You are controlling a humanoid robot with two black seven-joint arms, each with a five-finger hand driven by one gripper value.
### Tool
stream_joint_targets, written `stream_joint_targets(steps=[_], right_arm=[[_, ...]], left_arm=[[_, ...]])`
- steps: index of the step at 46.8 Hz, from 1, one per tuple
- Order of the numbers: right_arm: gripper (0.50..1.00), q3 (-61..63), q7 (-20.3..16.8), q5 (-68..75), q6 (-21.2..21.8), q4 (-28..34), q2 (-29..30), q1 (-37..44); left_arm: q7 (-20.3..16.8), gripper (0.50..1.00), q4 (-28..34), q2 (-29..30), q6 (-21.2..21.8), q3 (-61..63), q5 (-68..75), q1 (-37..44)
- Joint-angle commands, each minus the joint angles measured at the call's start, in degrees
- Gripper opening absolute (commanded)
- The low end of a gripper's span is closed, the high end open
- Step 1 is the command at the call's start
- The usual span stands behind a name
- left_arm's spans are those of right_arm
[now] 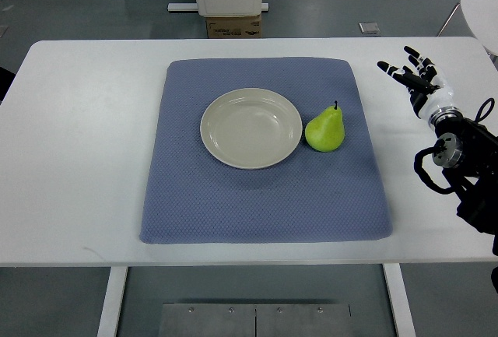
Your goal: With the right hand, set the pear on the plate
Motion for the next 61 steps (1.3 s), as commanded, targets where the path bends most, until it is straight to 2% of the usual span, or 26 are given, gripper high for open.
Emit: stream_joint_targets(steps=[1,24,31,61], right_arm=[[1.0,0.0,0.0,0.0,0.0,0.0,-0.1,0.0],[1.0,0.0,0.1,0.0,-0.2,-0.1,-0.1,0.2],[1.0,0.0,1.2,0.0,-0.2,-0.1,0.0,0.3],[1.0,-0.3,0.9,-0.1,-0.1,-0.1,-0.3,0.2]], left_arm=[[0.0,1.0,0.1,0.0,0.2,-0.1,0.0,-0.1],[0.0,1.0,0.1,0.0,0.3,-0.1,0.0,0.3],[0.0,1.0,0.1,0.0,0.3,-0.1,0.0,0.5],[0.0,1.0,0.1,0.0,0.3,-0.1,0.0,0.5]])
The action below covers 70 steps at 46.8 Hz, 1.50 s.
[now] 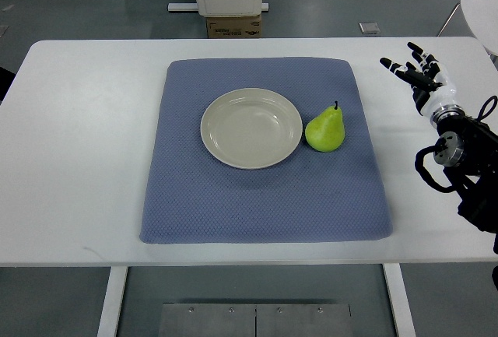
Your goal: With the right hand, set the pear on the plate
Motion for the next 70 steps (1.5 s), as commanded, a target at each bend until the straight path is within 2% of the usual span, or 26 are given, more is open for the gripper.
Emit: stream_joint_targets(steps=[1,11,20,34,42,57,62,70], right_arm=[[1.0,-0.3,-0.1,-0.1,0.1,0.1,0.0,0.0],[1.0,-4.5,0.2,-0.1,0.8,0.2,-2.3,0.2],[1.0,-4.4,0.3,-0.1,5.3,0.2,-3.3,-0.1],[1.0,-4.6,3.9,-0.2,14.0,0.3,-5.0,-0.6],[1.0,-6.7,7.3,-0.6,18.3,0.5,-5.3,-1.1],[1.0,-17.5,17.3,-0.8,24.0,1.1,-6.7,-1.1],[1.0,-19.1,19.1,-0.9,24.8,1.7,-6.7,-1.2],[1.0,-22.6,19.1,-0.9,25.1,2.1,-6.7,-1.2]], left_arm=[[0.0,1.0,0.0,0.0,0.0,0.1,0.0,0.0],[0.0,1.0,0.0,0.0,0.0,0.1,0.0,0.0],[0.0,1.0,0.0,0.0,0.0,0.0,0.0,0.0],[0.0,1.0,0.0,0.0,0.0,0.0,0.0,0.0],[0.0,1.0,0.0,0.0,0.0,0.0,0.0,0.0],[0.0,1.0,0.0,0.0,0.0,0.1,0.0,0.0],[0.0,1.0,0.0,0.0,0.0,0.1,0.0,0.0],[0.0,1.0,0.0,0.0,0.0,0.1,0.0,0.0]])
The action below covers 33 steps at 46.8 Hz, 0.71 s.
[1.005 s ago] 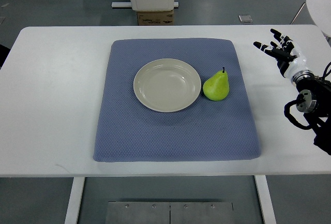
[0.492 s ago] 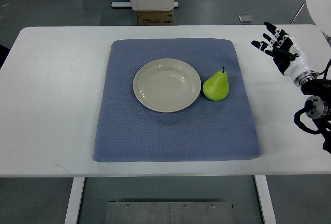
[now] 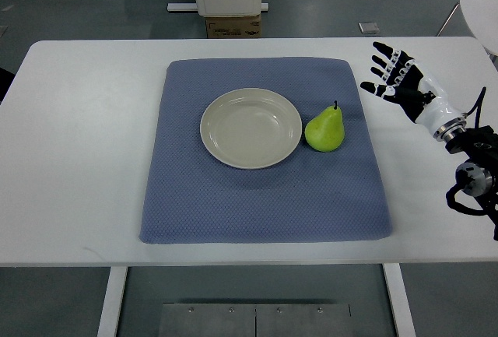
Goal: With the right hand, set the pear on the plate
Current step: 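Move the open right hand toward the green pear beside the plate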
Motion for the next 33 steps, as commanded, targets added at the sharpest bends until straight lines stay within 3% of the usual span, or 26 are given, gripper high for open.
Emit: stream_joint_targets(steps=[1,17,33], right_arm=[[1.0,-1.4,0.0,0.0,0.0,0.0,0.1,0.0],[1.0,-5.9,0.0,0.0,-0.1,0.5,0.8,-1.1],[1.0,-6.6,0.0,-1.3,-0.1,6.3,0.3,-1.6]], left_arm=[[0.0,1.0,0.0,0.0,0.0,0.1,0.0,0.0],[0.0,1.0,0.0,0.0,0.0,0.0,0.0,0.0],[0.0,1.0,0.0,0.0,0.0,0.0,0.0,0.0]])
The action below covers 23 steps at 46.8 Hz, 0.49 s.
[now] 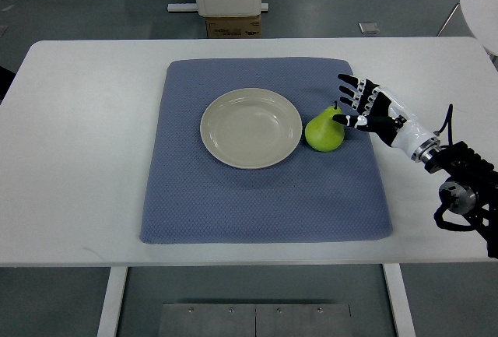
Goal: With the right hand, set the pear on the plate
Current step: 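Move the open right hand toward the green pear beside the plate, then close the right hand's fingers around the green pear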
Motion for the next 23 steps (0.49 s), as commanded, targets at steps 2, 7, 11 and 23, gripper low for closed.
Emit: stream_joint_targets(steps=[2,7,11,23], right_arm=[[1.0,0.0,0.0,-1.7,-0.1,1.1,0.0,-0.1],[1.0,0.1,0.0,-3.1,-0.1,1.2,0.1,-0.1],[1.0,0.1,0.0,-3.2,-0.3,1.2,0.3,-0.1],[1.0,0.1,0.0,-3.3,-2.2,0.8,0.8,-0.1]], left_arm=[[0.0,1.0,0.0,0.0,0.0,0.0,0.0,0.0],[0.0,1.0,0.0,0.0,0.0,0.0,0.0,0.0],[0.0,1.0,0.0,0.0,0.0,0.0,0.0,0.0],[0.0,1.0,0.0,0.0,0.0,0.0,0.0,0.0]])
